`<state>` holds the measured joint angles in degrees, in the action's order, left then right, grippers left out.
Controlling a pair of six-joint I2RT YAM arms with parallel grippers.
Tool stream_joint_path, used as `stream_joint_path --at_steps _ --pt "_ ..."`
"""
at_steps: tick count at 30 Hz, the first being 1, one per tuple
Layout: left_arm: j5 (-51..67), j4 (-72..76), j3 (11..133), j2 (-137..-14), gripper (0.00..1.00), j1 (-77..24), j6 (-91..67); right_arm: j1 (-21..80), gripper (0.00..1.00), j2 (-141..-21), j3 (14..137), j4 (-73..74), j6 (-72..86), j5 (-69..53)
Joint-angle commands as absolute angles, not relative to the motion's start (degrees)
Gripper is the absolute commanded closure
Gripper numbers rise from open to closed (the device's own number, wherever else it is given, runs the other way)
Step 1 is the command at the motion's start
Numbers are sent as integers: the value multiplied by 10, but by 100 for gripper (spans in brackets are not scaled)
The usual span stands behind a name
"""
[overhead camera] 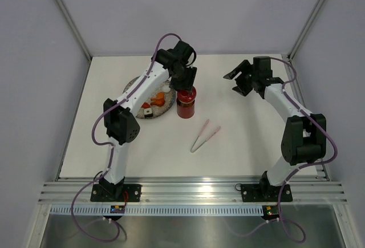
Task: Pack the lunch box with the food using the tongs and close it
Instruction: Move the packing box to the center of the board.
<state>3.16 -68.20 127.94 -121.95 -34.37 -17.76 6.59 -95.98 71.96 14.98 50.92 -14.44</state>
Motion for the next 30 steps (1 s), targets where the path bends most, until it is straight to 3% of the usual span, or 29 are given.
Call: stream_joint_path --at_steps 1,30 --pt "23 -712 1310 -1231 100 -339 -158 69 21 -922 703 211 454 -77" --pt "33 -682 1310 -1297 100 -338 -165 63 20 -875 634 217 436 -47"
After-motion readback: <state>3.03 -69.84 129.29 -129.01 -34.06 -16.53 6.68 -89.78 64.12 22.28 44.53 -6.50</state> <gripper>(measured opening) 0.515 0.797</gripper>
